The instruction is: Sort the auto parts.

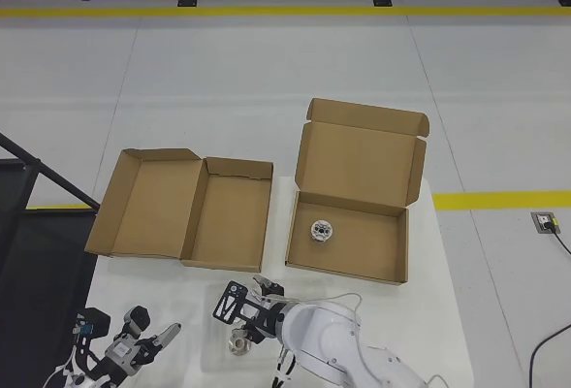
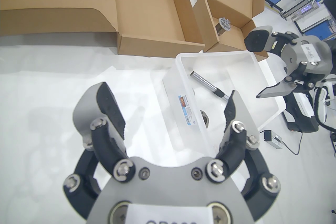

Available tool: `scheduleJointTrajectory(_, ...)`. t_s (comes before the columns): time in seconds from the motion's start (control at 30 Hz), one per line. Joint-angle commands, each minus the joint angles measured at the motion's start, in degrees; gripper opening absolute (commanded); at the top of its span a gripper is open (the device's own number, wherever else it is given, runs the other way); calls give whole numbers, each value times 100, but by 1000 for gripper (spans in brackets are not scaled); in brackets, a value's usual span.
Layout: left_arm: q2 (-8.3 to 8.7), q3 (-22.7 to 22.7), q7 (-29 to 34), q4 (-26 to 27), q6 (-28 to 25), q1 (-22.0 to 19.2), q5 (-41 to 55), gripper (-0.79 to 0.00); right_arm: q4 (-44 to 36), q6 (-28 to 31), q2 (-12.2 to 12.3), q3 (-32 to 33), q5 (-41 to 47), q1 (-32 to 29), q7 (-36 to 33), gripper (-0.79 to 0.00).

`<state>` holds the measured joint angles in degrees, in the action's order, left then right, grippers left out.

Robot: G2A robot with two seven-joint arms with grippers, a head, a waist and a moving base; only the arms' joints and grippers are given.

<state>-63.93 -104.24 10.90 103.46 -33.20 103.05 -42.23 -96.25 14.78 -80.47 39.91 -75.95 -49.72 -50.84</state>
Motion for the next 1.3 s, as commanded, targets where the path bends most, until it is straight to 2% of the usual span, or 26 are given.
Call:
scheduleJointTrajectory(0.0, 0, 0, 0, 0, 0, 0, 0, 0, 136, -13, -16, -100, -83, -65, 11, 0)
scheduleJointTrajectory(0.03, 0, 0, 0, 0, 0, 0, 0, 0, 189, -274, -47, -104, -53, -86, -17, 0)
scheduleJointTrajectory(0.37, 0, 0, 0, 0, 0, 0, 0, 0, 240, -1179, -323, -487, 252, -81, -830, 0)
scheduleJointTrajectory(0.47, 0, 0, 0, 0, 0, 0, 0, 0, 340, -1476, -412, -592, 322, -36, -1332, 0)
scheduleJointTrajectory(0.6, 0, 0, 0, 0, 0, 0, 0, 0, 742, -2305, -586, -749, 97, 157, -1881, 0)
scheduleJointTrajectory(0.7, 0, 0, 0, 0, 0, 0, 0, 0, 1104, -2444, -746, -1008, -81, 382, -2251, 0)
scheduleJointTrajectory(0.87, 0, 0, 0, 0, 0, 0, 0, 0, 1609, -2492, -918, -1124, -195, 562, -2244, 0)
scheduleJointTrajectory(0.9, 0, 0, 0, 0, 0, 0, 0, 0, 1673, -2416, -934, -1129, -212, 570, -2155, -52)
scheduleJointTrajectory(1.1, 0, 0, 0, 0, 0, 0, 0, 0, 1969, -2052, -901, -776, -110, 480, -1648, -86)
scheduleJointTrajectory(1.13, 0, 0, 0, 0, 0, 0, 0, 0, 1997, -2029, -892, -752, -201, 463, -1600, -179)
scheduleJointTrajectory(1.17, 0, 0, 0, 0, 0, 0, 0, 0, 2022, -2062, -885, -722, -280, 435, -1590, -185)
scheduleJointTrajectory(1.27, 0, 0, 0, 0, 0, 0, 0, 0, 2016, -1964, -870, -633, -343, 369, -1644, -139)
